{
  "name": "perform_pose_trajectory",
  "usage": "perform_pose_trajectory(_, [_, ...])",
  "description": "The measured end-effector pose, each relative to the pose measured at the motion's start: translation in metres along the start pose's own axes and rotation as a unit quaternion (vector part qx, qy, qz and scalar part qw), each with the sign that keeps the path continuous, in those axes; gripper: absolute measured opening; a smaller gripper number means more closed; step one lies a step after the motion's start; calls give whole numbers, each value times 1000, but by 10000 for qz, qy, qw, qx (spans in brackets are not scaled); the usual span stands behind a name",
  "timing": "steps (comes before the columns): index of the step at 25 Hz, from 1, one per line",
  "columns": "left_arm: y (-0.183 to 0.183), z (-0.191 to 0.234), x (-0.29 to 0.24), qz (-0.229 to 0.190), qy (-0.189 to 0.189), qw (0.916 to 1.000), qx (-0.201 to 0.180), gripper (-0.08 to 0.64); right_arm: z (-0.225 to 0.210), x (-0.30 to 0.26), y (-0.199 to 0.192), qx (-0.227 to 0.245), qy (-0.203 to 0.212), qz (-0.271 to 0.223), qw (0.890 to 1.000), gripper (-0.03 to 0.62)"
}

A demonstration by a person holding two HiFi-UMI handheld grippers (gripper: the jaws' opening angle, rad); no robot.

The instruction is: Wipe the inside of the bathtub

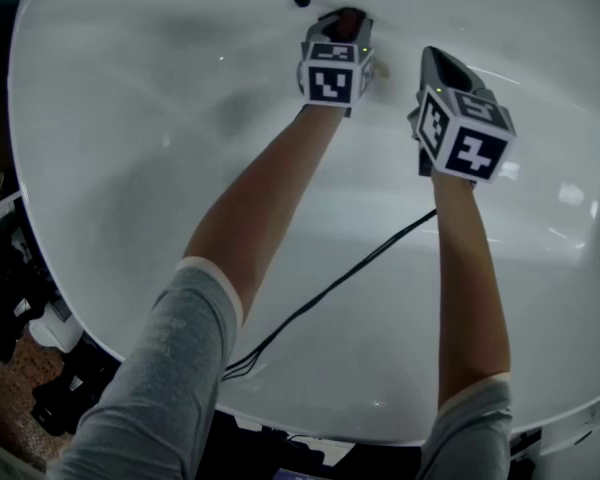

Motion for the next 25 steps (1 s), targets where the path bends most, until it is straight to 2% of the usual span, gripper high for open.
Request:
perform_pose_trajectory(3, [1, -29, -13, 65, -246, 9993, -285, 92, 0, -2, 1, -9, 10, -26, 10000, 6])
perform_pose_trajectory(6, [1, -28, -14, 9, -269, 9988, -411, 92, 0, -4, -2, -47, 14, -17, 10000, 6])
perform_pose_trajectory(7, [-3, -19, -14, 51, -181, 9992, -346, 92, 0, -4, -3, -57, 11, -3, 10000, 6])
perform_pose_trajectory(11, [-28, 42, -5, 322, 429, 9981, 317, 91, -6, -3, -9, -102, 8, 18, 9999, 6])
perform_pose_trajectory(14, [-31, 53, -3, 394, 562, 9969, 387, 92, -13, -5, -10, -133, 20, -11, 9999, 6])
perform_pose_trajectory(16, [-30, 40, -10, 409, 458, 9973, 398, 91, -14, -5, -9, -137, 3, -19, 9999, 6])
perform_pose_trajectory(19, [-27, 5, -26, 423, 93, 9990, 113, 92, -13, -5, -9, -78, 26, -26, 10000, 6])
perform_pose_trajectory(22, [-27, -22, -40, 498, -232, 9985, -6, 92, -15, -4, -10, -55, -6, -11, 10000, 6])
perform_pose_trajectory(25, [-30, -20, -44, 580, -295, 9978, -143, 92, -17, -4, -10, -55, -47, 9, 10000, 6])
Point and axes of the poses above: the fingertips, and each gripper's own axes: x backward along the fingers, z to its left, y out of its top, the point moved 6 cm from there along x, backward along the fingers, and after that the axes turned 14 degrees about z, right-handed, at the moved point
